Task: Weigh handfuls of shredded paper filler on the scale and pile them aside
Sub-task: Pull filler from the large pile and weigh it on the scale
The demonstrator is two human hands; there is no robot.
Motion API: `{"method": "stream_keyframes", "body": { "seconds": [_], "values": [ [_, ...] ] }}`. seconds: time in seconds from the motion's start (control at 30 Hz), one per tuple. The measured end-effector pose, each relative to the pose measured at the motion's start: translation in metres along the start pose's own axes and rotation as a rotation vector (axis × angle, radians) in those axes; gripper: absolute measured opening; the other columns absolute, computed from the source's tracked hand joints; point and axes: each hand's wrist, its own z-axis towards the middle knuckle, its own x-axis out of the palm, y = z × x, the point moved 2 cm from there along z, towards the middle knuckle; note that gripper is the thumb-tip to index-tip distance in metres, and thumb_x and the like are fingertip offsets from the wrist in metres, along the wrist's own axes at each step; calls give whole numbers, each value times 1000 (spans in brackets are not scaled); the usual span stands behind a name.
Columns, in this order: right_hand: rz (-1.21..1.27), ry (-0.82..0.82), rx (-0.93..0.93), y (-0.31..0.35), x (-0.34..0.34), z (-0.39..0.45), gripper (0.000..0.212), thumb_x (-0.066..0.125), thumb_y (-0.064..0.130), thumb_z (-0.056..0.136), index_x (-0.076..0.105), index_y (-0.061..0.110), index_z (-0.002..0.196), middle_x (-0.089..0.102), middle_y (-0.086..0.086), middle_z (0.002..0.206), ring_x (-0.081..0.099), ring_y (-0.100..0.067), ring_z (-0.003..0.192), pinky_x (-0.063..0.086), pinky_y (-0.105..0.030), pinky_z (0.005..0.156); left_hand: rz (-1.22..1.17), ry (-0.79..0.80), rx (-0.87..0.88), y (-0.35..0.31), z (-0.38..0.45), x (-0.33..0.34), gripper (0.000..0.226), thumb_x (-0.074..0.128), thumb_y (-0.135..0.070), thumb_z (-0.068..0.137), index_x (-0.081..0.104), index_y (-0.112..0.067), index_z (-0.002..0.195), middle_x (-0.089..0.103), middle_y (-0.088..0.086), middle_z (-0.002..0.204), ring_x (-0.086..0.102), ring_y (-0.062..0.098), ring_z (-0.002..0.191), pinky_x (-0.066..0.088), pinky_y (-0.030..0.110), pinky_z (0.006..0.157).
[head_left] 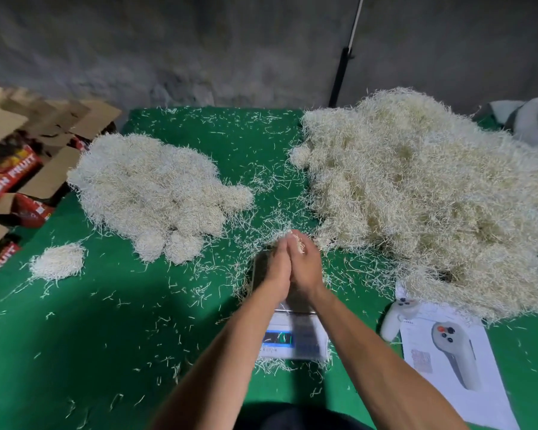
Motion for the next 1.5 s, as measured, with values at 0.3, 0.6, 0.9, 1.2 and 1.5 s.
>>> {"method": "stream_keyframes", "body": {
  "seconds": [0.3,0.6,0.9,1.2,1.5],
  "values": [
    [211,-187,-223,58,31,20,24,61,36,96,59,21,78,63,9,65,48,-1,51,41,-17,47,-283,57,-229,-59,24,-15,52,52,-58,96,75,-12,107,76,10,96,73,24,90,58,33,71],
    [19,-6,-358,97,33,67,37,38,21,112,57,16,143,61,-3,141,57,-2,122,49,-32,106,-234,58,-26,-132,29,-24,34,48,-33,104,66,-9,121,67,13,107,69,26,100,56,37,90],
    [11,40,-513,120,32,110,34,58,48,101,68,29,127,65,10,133,60,14,111,55,-30,98,-188,140,-2,-159,52,-16,35,32,-37,109,62,-20,102,62,1,96,65,13,86,56,27,77],
    [-179,-6,-146,82,60,204,43,59,30,101,59,10,63,51,1,49,43,-11,36,35,-22,38,-152,162,-215,-149,113,-32,37,41,-43,105,66,-17,110,68,11,122,59,35,123,52,40,102],
    [150,192,139,114,119,301,50,29,31,110,45,-7,139,60,-26,129,52,-44,132,51,-46,103,-434,-72,-211,-129,169,-76,37,41,-25,107,53,-8,137,57,12,140,55,28,127,47,46,106]
  ]
}}
